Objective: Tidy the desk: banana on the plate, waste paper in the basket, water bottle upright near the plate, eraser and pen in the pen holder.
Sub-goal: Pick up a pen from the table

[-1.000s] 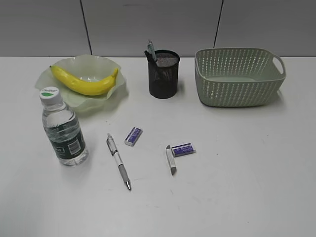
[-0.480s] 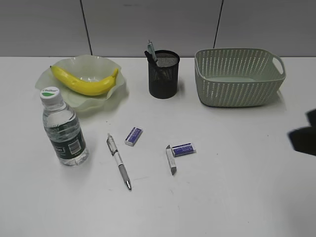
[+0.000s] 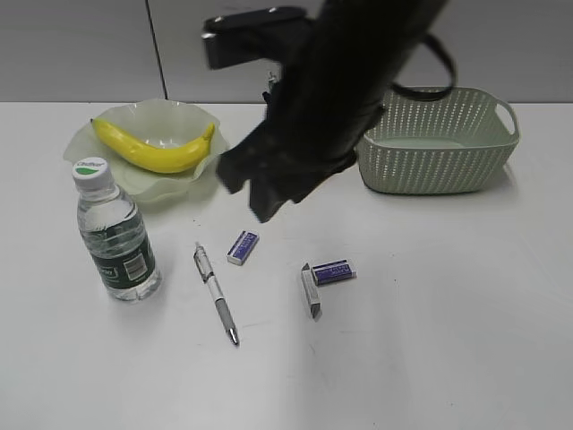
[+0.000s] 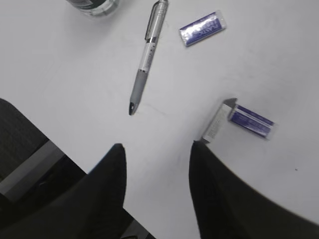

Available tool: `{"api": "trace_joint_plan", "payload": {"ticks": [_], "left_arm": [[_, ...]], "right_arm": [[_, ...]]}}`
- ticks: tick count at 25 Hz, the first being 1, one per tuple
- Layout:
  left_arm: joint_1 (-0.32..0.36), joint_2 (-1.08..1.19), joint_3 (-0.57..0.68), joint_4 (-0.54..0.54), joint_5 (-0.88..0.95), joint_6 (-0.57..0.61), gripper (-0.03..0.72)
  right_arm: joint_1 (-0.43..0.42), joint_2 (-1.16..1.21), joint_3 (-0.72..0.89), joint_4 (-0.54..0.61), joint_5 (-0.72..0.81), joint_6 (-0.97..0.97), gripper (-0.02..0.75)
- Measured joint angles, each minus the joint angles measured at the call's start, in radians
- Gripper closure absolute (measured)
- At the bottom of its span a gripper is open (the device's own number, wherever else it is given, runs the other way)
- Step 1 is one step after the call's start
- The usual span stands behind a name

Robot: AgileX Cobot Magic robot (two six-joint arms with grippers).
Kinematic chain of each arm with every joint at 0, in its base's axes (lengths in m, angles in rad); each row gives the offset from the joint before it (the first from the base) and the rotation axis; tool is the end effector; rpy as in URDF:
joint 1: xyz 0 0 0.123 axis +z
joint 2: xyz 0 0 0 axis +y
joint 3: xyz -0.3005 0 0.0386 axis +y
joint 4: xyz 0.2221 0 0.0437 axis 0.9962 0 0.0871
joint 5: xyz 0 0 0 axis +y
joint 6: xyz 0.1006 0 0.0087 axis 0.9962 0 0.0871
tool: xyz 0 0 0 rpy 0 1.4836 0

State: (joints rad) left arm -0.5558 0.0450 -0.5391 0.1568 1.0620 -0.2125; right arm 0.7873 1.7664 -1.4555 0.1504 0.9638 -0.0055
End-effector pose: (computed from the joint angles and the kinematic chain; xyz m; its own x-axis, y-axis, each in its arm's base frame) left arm -0.0223 0.0300 0.2730 -0.4420 0.1168 -0.8894 0.3633 0.9299 -0.0584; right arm 0.2445 0.2631 0.2912 -0.7104 -0.5997 -0.3685 -0.6809 0.7181 0.1441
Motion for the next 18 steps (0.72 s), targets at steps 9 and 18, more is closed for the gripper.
{"api": "trace_joint_plan", "payload": {"ticks": [9, 18], "left_arm": [[0.0, 0.0, 0.0, -0.001, 0.0, 0.001, 0.332], [0.0, 0.0, 0.0, -0.001, -0.001, 0.002, 0.333]], "right_arm": [[0.094, 0.437, -0.392, -0.029, 0.105, 0.152, 0.396], [0.096, 0.623, -0.462, -0.031, 0.127, 0.202, 0.396]]}}
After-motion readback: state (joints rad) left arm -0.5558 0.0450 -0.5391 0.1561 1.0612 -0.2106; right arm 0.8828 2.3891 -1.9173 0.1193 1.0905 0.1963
